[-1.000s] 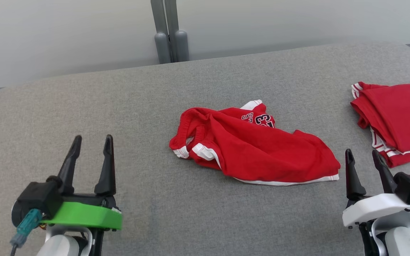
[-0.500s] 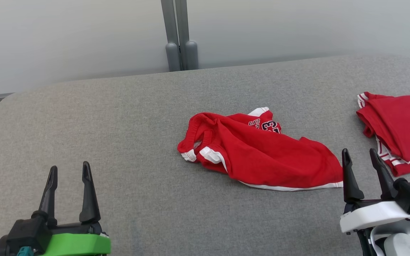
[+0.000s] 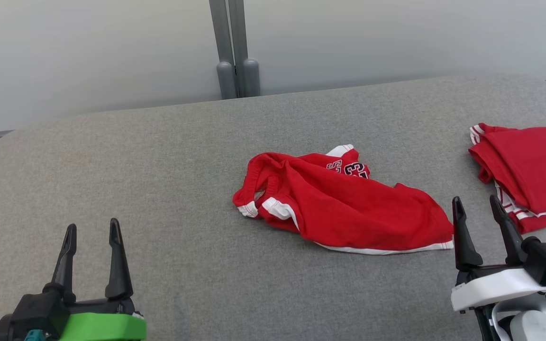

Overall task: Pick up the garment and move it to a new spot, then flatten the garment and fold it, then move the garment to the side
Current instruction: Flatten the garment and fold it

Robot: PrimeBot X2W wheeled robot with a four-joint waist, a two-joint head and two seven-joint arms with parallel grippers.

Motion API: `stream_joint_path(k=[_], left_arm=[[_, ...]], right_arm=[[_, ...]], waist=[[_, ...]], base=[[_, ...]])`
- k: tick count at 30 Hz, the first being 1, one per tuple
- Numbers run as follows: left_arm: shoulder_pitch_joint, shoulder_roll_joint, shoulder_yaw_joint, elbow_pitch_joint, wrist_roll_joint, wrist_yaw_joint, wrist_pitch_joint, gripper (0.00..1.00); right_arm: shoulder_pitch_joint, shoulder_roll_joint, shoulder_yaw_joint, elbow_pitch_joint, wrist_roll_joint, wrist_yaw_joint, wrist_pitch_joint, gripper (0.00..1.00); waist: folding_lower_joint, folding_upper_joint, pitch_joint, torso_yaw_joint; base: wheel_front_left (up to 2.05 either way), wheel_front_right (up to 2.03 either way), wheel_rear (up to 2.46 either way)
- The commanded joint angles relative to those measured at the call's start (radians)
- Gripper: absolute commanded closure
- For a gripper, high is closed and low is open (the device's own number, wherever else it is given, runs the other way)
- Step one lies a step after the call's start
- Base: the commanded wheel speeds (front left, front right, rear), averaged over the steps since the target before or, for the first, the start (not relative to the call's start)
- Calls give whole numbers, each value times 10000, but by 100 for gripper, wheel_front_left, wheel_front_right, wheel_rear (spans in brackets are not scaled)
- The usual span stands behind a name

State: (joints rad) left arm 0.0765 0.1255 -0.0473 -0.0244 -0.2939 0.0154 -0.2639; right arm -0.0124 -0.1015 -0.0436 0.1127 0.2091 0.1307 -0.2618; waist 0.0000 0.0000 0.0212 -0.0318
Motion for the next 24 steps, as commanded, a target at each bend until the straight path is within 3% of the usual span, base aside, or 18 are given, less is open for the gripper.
stream_joint_path(k=[1, 9, 13, 18, 24], left_arm=[[-46, -51, 64, 41, 132, -81, 0, 0], [-160, -280, 276, 209, 324, -389, 0, 0], [-316, -287, -73, 616, 331, -634, 174, 0], [-1034, 42, -1102, 877, 117, -1189, 1806, 0], [-2214, 728, -2518, 812, -706, -1455, 4305, 0]], right_arm=[[-80, -4, 53, -15, 6, 1, -38, 0], [-180, -50, 214, 23, 63, 1, -39, 0], [-117, -162, 207, 205, 88, 1, -36, 0], [-332, -639, 143, 743, 375, 1, 508, 0], [-907, -1152, 600, 1563, 843, 1, 1952, 0]], waist=[[0, 0, 6, -28], [0, 0, 29, -126], [0, 0, 80, -157], [0, 0, 371, -222], [0, 0, 1200, -478]], base=[[0, 0, 0], [0, 0, 0], [0, 0, 0], [0, 0, 0], [0, 0, 0]])
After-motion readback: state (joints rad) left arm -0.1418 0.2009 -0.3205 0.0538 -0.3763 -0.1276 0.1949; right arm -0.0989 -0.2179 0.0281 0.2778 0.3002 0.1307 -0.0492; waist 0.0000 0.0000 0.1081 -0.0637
